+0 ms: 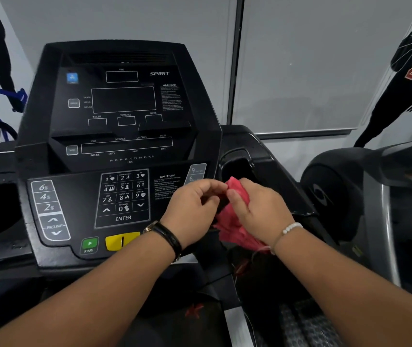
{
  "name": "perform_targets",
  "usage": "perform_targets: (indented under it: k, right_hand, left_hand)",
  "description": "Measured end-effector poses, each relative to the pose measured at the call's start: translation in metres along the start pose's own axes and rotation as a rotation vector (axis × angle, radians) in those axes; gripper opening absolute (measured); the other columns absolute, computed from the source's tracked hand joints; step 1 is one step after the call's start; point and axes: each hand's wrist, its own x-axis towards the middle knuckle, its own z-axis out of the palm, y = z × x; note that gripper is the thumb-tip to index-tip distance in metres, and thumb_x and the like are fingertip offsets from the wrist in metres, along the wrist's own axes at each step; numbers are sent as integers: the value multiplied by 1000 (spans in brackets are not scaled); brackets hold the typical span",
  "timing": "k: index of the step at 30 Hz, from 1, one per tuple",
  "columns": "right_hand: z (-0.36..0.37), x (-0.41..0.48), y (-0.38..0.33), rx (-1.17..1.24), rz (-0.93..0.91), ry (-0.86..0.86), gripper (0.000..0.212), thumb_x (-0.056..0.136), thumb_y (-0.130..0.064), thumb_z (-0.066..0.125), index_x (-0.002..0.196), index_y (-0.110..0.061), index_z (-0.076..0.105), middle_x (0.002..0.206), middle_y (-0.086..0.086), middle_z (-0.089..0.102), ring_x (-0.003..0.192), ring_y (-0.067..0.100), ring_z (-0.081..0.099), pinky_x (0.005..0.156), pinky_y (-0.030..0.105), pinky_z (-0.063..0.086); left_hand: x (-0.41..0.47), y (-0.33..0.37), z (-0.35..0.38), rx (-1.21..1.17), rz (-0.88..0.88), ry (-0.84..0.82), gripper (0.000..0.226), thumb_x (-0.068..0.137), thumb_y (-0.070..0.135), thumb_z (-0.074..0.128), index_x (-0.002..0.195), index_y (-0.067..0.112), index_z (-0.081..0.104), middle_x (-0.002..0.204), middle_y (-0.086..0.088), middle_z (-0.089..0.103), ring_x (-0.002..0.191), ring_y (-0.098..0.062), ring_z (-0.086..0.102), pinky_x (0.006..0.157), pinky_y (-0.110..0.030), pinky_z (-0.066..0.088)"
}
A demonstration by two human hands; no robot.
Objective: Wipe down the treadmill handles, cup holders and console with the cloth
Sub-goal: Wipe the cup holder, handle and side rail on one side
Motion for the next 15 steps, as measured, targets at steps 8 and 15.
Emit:
perform_targets:
  k: [8, 15]
  right_hand:
    - [11, -17, 1, -95, 82, 10, 53, 77, -48, 61, 122, -25, 46, 104, -4, 62, 91, 19, 61, 74, 31, 48]
    - [-2, -5, 13, 37, 211, -278, 42, 64, -34, 72, 99, -17, 54, 85, -4, 62, 76, 18, 61, 67, 32, 51]
  left_hand:
    - [3, 4, 15, -86, -26, 55, 37, 93, 3, 46, 90, 37, 60, 94, 19, 63, 88, 9, 57, 78, -5, 44]
    - [9, 0, 24, -54, 1, 84, 26, 94, 4, 46, 103, 25, 57, 97, 15, 55, 87, 5, 52, 74, 0, 39]
